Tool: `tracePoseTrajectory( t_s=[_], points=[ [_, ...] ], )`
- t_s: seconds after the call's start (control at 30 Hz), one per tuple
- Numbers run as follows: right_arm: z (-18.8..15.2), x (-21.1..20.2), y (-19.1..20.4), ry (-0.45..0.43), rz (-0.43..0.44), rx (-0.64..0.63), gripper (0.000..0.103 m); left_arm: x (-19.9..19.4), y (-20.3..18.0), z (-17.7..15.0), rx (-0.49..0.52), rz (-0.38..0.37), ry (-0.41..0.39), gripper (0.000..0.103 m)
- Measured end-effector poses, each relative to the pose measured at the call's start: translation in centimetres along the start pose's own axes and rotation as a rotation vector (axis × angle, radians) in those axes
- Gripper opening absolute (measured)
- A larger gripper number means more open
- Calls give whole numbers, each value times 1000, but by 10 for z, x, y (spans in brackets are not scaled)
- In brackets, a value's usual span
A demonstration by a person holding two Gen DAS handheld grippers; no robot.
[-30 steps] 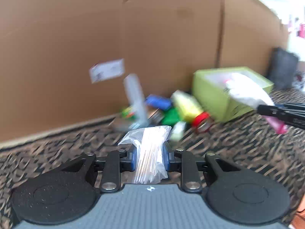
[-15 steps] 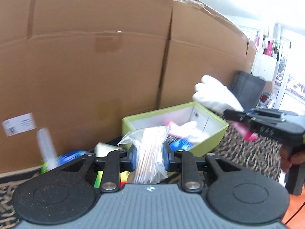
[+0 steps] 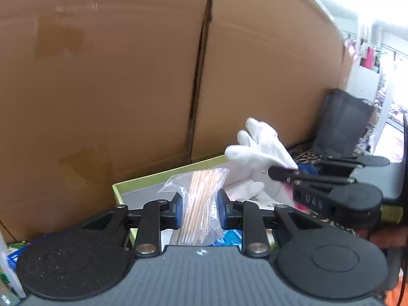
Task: Organize objects
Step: 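Carry the stick bag and white glove into the green shoebox and release both, then move both tools back over the pile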
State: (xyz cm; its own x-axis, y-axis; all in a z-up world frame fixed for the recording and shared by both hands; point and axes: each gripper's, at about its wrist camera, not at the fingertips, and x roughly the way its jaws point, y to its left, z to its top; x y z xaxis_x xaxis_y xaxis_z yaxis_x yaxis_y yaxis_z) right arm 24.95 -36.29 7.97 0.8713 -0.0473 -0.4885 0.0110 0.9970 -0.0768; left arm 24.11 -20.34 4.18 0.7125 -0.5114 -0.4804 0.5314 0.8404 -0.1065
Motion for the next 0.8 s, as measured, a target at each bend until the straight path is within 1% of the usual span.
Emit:
tracePoseTrajectory(
  t_s=[0.03,0.07,0.1,0.13,0.17,0.2,0.23,0.3,0.43,0.47,0.5,0.53,0.57,0.6,0.67,0.73,0.77,0.8],
  points=[
    [-2,11,0,29,11,-7,14,8,1,-1,2,0,4,27],
    [-6,23,1,72,17,-17,15,13,4,-5,10,-8,2,32],
    [-10,34,2,112,10,-26,27,17,6,-9,24,-8,9,54],
    [-14,40,3,136,0,-40,38,19,6,-13,28,14,25,81],
    [-18,42,3,135,-12,-46,62,19,9,-17,25,42,17,86],
    [-21,39,3,111,-21,-45,72,14,10,-23,28,57,-14,86],
    [-24,35,2,82,-20,-44,75,11,12,-27,35,65,-26,86],
    [-26,30,0,66,-24,-33,82,8,16,-30,26,60,-19,86],
    [-24,30,-7,35,-45,2,80,1,24,-28,-35,35,-18,86],
    [-23,29,-6,21,-55,11,73,-2,26,-27,-45,31,-22,86],
    [-21,28,-2,14,-60,16,57,-5,27,-26,-49,31,-25,86],
    [-18,29,0,7,-63,21,49,-9,27,-26,-48,33,-29,86],
    [-13,30,-2,0,-68,23,37,-13,26,-26,-43,35,-35,86],
    [-11,33,-2,-1,-73,19,33,-14,23,-25,-37,37,-41,86],
    [-11,44,2,39,-67,2,29,-20,22,-26,-30,42,-53,86],
    [-13,60,2,136,-45,7,29,-29,24,-27,-32,46,-62,86],
    [-14,63,0,163,-45,28,30,-34,26,-28,-36,46,-65,87],
    [-14,59,-2,155,-42,56,36,-41,28,-28,-42,47,-67,88]
  ],
)
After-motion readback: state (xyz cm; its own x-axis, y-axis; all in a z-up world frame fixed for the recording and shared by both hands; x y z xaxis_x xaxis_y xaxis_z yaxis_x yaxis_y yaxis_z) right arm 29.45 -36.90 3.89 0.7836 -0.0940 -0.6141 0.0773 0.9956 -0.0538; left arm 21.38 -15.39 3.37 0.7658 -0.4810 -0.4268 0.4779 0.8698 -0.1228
